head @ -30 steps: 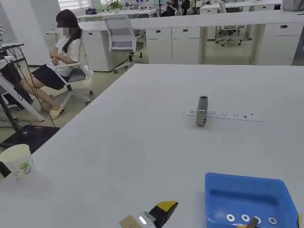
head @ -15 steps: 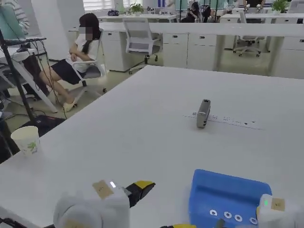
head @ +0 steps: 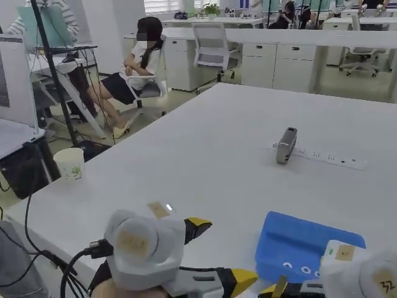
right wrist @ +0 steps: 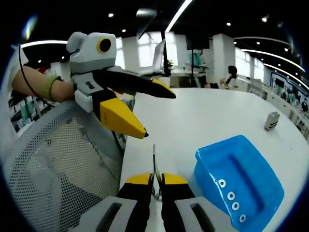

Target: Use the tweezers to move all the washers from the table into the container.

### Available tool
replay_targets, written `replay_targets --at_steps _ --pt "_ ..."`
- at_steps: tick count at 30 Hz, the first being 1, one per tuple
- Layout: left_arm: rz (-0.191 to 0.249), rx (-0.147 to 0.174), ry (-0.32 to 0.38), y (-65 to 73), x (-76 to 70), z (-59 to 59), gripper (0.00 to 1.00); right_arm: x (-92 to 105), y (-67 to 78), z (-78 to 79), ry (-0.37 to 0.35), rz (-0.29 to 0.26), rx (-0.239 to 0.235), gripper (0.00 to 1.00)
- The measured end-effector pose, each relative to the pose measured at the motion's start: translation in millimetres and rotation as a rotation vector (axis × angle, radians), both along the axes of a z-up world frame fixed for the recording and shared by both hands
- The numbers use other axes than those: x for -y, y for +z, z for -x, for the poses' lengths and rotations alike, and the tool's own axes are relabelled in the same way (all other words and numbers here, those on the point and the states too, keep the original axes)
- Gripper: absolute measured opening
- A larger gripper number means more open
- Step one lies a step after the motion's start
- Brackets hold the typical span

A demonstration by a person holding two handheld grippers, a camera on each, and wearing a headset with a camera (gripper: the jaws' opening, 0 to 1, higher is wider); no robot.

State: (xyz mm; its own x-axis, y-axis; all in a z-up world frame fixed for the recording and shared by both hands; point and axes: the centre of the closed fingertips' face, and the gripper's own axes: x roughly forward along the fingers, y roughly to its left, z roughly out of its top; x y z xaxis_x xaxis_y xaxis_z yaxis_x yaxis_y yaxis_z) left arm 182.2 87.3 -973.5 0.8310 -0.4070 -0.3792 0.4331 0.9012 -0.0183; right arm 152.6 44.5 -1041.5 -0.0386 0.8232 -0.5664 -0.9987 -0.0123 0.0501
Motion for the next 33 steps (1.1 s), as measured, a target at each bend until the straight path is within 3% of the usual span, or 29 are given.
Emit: replay_targets --at_steps 5,8,11,15,18,23,28,30,32,33 --pt "0.026 0.004 -0.009 2.0 2.4 1.0 0.67 -0.8 -0.2 1.4 -0.018 -0.001 0.008 0.02" --pt "0.045 -0.001 -0.025 2.3 5.5 0.9 0.68 1.6 0.3 -1.8 -0.093 -0.006 -0.011 0.02" --pt "0.056 0.02 -0.033 6.8 7.5 3.0 0.67 -1.9 1.7 -5.7 -0.146 -0.035 -0.036 0.02" --pt "0.081 0.036 -0.043 11.2 9.0 2.3 0.67 -5.1 1.9 -10.1 -0.185 -0.032 -0.059 0.02" --pt "0.09 0.044 -0.052 13.1 9.4 2.6 0.65 -7.7 3.1 -7.8 -0.183 -0.054 -0.045 0.02" --pt "0.09 0.052 -0.053 14.1 8.4 2.2 0.64 -15.4 18.5 -13.8 -0.267 -0.125 -0.086 0.02" --pt "0.154 0.033 -0.064 14.5 9.9 2.8 0.64 -20.7 45.8 -33.5 -0.398 -0.241 -0.139 0.03" --pt "0.161 0.057 -0.067 19.7 10.1 3.3 0.64 -21.7 56.3 -42.5 -0.437 -0.278 -0.14 0.03" --pt "0.17 0.107 -0.053 28.4 6.9 1.7 0.64 -21.6 61.5 -48.1 -0.443 -0.274 -0.137 0.03" --pt "0.179 0.115 -0.05 30.4 5.9 1.5 0.64 -21.8 62.7 -51.1 -0.447 -0.273 -0.142 0.03"
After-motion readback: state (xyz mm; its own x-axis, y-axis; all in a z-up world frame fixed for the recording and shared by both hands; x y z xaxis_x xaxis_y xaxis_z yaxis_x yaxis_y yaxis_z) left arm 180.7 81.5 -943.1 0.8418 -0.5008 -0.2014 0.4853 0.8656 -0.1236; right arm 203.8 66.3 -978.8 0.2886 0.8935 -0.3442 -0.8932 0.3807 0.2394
